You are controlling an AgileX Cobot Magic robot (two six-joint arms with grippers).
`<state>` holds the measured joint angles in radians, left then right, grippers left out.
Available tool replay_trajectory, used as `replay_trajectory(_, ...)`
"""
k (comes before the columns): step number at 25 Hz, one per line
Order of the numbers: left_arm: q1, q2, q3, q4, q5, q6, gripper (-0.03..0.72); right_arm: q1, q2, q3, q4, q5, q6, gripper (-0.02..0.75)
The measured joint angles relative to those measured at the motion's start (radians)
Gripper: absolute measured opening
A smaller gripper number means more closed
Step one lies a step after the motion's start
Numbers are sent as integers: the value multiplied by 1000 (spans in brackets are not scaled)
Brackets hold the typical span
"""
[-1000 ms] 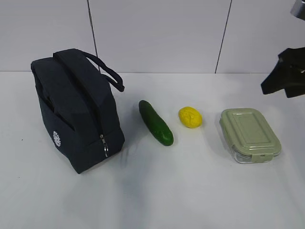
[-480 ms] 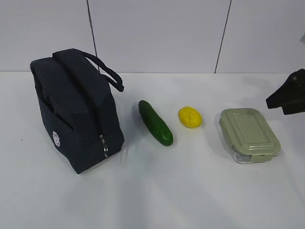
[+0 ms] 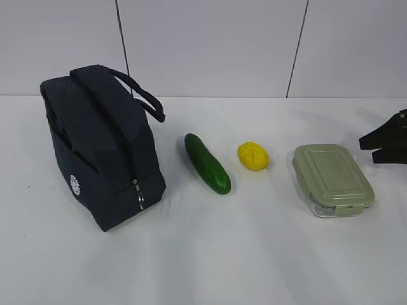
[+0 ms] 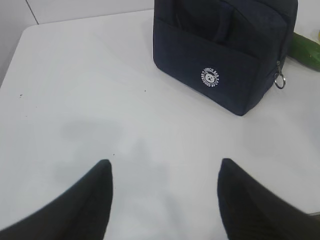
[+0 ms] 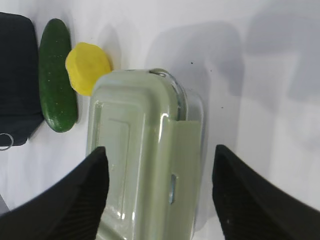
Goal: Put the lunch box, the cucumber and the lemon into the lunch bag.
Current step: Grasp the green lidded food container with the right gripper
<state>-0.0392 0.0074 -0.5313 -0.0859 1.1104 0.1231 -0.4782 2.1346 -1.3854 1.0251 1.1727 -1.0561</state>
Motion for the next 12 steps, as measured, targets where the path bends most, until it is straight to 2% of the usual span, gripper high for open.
replay_trajectory(9,0,0,0,0,0,0,465,0,50,-4,13,0,8,513)
replay_trajectory(12,0,0,0,0,0,0,465,3,50,-4,14,0,20,549)
